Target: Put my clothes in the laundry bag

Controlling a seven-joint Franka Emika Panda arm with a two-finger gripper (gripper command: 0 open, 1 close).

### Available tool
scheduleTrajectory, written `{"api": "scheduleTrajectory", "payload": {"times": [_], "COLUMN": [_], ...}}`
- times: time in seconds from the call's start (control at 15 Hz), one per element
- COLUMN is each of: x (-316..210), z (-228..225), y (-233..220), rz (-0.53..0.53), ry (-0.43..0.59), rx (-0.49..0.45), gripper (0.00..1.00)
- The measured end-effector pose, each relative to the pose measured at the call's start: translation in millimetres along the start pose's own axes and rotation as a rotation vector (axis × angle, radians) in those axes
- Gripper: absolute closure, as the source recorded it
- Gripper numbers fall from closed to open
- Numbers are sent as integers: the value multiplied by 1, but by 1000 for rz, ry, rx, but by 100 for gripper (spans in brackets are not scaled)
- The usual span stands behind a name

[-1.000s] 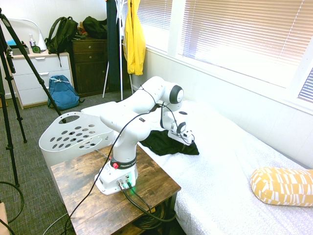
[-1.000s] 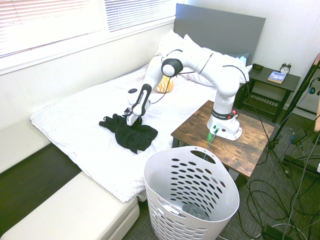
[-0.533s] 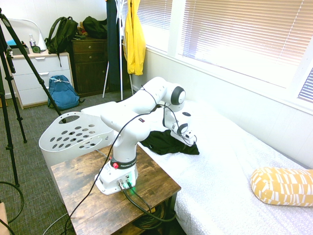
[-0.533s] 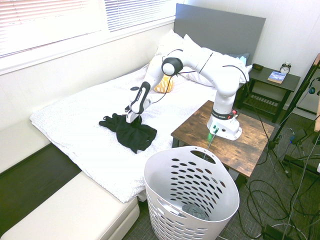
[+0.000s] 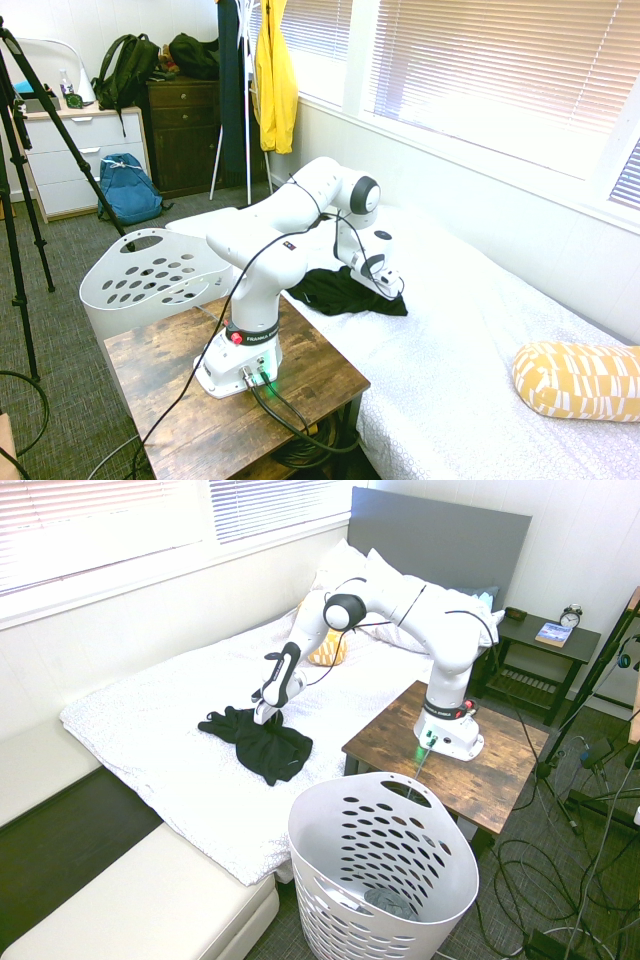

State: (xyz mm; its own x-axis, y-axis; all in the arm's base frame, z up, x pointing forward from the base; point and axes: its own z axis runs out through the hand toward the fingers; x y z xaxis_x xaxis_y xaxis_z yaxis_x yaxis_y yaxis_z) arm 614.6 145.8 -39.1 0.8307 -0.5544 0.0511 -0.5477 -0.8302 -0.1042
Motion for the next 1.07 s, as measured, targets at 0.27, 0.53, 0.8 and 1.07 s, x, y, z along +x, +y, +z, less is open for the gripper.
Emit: {"api": "scheduleTrajectory", "payload": {"times": [0.27, 0.53, 0.8, 1.07], "x": [-5, -13, -43, -91], "z": [-4, -26, -107, -208], "y": [0, -3, -35, -63], "rz": [-3, -14, -79, -136], "ry": [3, 20, 74, 138], "rx": [5, 12, 30, 38], "gripper": [100, 100, 100, 100]}}
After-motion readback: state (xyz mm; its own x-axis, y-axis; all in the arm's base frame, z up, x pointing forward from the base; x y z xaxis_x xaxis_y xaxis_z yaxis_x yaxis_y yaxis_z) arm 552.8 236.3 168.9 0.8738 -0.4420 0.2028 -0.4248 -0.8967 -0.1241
